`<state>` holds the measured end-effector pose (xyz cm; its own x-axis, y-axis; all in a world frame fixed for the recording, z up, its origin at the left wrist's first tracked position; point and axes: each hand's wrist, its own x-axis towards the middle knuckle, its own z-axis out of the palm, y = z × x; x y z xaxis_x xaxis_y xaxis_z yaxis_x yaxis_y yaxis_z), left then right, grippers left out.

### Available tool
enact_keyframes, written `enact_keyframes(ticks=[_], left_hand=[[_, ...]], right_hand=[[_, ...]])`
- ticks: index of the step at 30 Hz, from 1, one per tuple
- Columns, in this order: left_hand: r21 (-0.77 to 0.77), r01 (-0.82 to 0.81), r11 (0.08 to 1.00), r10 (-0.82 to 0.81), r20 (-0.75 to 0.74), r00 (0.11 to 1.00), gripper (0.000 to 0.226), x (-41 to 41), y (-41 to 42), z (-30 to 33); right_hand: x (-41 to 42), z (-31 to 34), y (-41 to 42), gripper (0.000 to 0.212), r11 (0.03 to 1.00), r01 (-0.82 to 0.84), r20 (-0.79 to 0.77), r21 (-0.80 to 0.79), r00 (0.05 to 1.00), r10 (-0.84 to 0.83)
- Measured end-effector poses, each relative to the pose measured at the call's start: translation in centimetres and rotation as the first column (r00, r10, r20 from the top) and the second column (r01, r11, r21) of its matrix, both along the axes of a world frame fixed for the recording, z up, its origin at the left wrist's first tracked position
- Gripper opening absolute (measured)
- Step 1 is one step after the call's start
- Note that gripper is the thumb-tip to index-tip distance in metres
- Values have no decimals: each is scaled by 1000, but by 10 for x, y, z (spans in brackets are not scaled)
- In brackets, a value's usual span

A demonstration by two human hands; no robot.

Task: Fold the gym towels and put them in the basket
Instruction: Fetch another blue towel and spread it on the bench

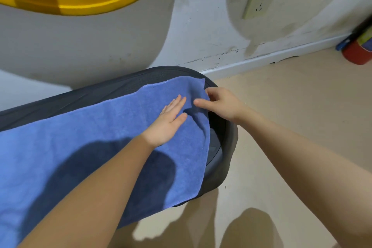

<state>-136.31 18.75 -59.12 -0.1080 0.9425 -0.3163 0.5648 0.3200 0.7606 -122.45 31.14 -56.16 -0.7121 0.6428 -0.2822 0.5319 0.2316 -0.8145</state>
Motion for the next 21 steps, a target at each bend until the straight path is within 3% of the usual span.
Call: enact_keyframes(ticks=[3,6,9,11,15,17,19,21], left_hand=[[-6,-2,1000,2,-15,1000,48,0,1,-2],[-16,3,1000,-4,-29,1000,47,2,2,-4],[-30,1,1000,-3,-78,997,46,4,5,-7],[-49,10,999,-17,-135,991,47,7,6,-8],[-87,-36,996,17,-217,976,47,17,9,-5],[-73,-134,988,110,-267,957,44,23,17,1],[-8,-179,984,163,-372,914,36,29,29,11],[99,-35,994,78,-473,878,40,34,43,22]], right_hand=[[11,-1,4,35,979,-109,-61,-174,993,100],[14,-2,3,21,960,-48,-150,-277,989,6],[11,-1,3,31,983,153,-141,-103,976,-167],[15,4,5,28,980,190,-74,-60,978,-194],[44,16,4,12,945,26,139,-326,990,21],[59,18,1,10,903,-28,156,-428,982,105],[69,17,-4,10,894,-33,158,-447,981,115],[75,15,-12,10,924,-25,179,-381,979,101]])
